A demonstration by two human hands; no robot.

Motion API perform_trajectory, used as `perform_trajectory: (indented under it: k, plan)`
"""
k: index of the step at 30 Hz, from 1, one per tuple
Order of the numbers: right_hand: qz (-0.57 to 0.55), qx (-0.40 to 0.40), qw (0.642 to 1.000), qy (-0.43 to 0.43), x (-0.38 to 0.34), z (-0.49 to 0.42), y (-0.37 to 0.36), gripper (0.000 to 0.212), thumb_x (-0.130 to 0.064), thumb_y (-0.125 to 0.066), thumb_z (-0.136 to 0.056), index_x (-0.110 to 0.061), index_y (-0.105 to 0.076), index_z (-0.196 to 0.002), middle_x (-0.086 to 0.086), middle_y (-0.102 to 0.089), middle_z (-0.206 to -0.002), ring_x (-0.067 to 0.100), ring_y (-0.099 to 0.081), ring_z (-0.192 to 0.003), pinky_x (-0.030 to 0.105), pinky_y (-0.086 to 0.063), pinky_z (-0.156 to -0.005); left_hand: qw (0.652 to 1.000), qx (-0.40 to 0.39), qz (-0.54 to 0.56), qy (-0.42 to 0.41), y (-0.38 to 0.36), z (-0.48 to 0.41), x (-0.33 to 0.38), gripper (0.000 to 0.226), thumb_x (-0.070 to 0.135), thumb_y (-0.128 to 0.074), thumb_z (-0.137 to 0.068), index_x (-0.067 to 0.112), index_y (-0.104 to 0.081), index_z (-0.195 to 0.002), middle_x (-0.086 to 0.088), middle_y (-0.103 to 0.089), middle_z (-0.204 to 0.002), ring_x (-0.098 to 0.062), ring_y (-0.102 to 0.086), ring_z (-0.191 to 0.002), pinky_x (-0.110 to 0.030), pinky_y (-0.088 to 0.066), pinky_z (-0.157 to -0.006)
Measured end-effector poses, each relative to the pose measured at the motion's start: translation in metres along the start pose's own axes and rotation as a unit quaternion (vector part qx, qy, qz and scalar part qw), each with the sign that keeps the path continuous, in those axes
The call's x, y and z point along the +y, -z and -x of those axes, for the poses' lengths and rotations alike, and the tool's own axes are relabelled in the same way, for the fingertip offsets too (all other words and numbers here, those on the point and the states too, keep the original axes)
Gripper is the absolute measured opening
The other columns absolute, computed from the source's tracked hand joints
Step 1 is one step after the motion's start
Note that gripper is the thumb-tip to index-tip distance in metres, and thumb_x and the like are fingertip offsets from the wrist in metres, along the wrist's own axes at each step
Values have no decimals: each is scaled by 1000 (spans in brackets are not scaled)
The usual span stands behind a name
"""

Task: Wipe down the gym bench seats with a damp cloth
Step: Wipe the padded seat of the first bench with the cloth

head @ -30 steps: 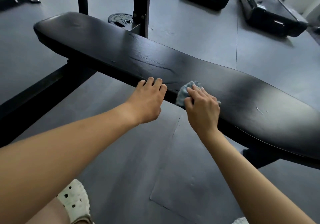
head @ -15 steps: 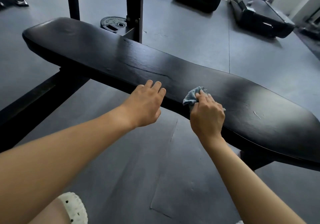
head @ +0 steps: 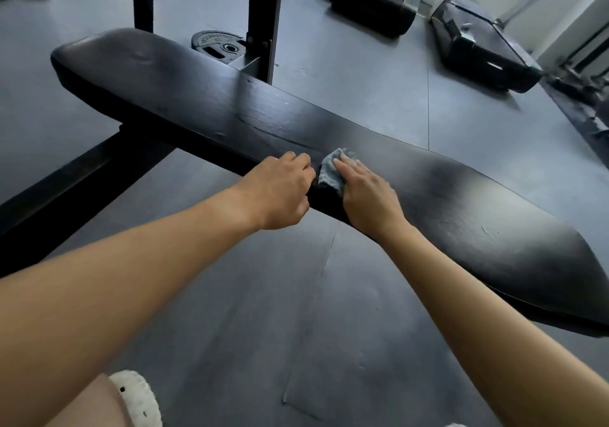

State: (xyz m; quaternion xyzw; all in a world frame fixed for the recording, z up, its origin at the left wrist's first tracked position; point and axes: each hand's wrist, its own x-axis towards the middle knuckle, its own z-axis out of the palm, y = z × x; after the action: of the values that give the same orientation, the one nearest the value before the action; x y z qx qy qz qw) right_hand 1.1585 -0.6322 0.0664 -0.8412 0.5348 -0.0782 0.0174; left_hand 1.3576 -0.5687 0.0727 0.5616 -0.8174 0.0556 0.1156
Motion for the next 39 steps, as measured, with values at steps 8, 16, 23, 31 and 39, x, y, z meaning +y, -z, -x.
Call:
perform_trajectory:
  k: [8,16,23,31,39]
  plan:
    - [-107,61,967,-223,8,-10,0,55,-6,-43,-92,-20,-54,-144,13,-51,-150,34,-44,-138,42,-33,-114,998,-23,-27,48,2,9,-5,43,36,-48,-97,12,-55,-131,-8,-51,-130,-26,-53,-114,-41,-51,-91]
    - [-108,48,993,-21,-43,7,-19,61,-5,-42,-95,-22,-44,-153,-1,-33,-164,24,-25,-153,40,-19,-125,997,-48,-30,50,5,11,2,37,33,-49,-98,9,-54,-125,-10,-49,-128,-28,-51,-114,-42,-49,-93]
    - [-116,104,972,-176,24,14,-8,53,-7,-41,-98,-22,-54,-147,-2,-42,-160,23,-33,-150,40,-24,-123,996,-66,-46,47,4,12,2,34,33,-47,-97,9,-55,-120,-9,-49,-127,-28,-51,-112,-40,-51,-89]
    - [-81,42,995,-28,-32,17,-18,60,-6,-41,-97,-22,-41,-154,2,-29,-166,30,-24,-153,45,-20,-125,996,-74,-20,51,3,11,1,35,33,-52,-98,8,-56,-122,-10,-49,-128,-28,-50,-116,-43,-52,-94]
    - [-38,4,999,-9,2,31,8,59,-15,-46,-100,-33,-39,-155,-13,-30,-164,14,-28,-152,35,-28,-119,993,-106,-22,45,4,9,-3,43,32,-50,-97,8,-55,-132,-8,-48,-131,-26,-49,-117,-42,-50,-101]
